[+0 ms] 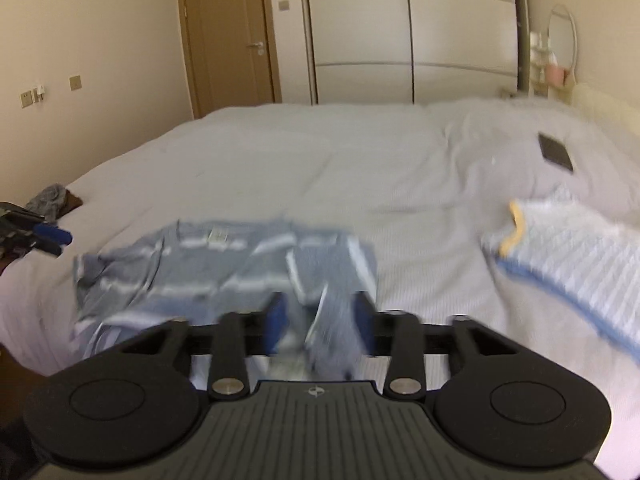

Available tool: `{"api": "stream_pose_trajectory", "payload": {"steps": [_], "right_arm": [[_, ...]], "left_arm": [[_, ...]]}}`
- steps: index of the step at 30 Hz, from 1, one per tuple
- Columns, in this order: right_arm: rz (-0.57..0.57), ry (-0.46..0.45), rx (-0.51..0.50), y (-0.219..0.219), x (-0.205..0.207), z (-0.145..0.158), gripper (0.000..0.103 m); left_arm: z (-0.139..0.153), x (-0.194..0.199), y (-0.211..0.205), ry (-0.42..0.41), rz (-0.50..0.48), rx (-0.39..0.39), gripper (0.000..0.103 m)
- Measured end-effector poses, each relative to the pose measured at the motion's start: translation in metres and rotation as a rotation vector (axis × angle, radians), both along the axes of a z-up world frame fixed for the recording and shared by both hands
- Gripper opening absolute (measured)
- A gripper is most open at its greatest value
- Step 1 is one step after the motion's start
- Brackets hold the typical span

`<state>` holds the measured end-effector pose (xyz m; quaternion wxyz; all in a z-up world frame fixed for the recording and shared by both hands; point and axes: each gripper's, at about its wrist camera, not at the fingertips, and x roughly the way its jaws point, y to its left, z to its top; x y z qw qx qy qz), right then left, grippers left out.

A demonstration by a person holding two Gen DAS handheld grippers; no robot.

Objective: Fold clothes

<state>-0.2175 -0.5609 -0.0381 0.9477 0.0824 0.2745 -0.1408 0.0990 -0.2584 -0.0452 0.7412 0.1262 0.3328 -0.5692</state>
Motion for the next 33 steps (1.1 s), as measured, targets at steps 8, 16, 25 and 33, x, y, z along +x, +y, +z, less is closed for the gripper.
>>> {"api": "stream_pose_trajectory", "payload": {"steps": [8, 16, 25, 33], "right_arm": [[0.243, 0.131, -0.102, -0.043, 0.133, -0.012, 0.052], [0.485, 0.418, -0.081, -0.084, 0.228, -0.056, 0.057], [0.425, 0.355, 0.155, -0.114, 0.209, -0.069, 0.069], [0.360, 0.292, 0.122, -0.105, 0.193, -0.059, 0.003]], "left_arm": [[-0.040, 0.030, -0.064, 0.008, -0.061, 0.118, 0.043], [-0.061, 0.028, -0.077, -0.019, -0.135, 0.193, 0.031], [-0.063, 0.017, -0.078, -0.073, -0.145, 0.204, 0.002], [-0.040, -0.006, -0.067, -0.217, -0.083, 0.165, 0.000]]}}
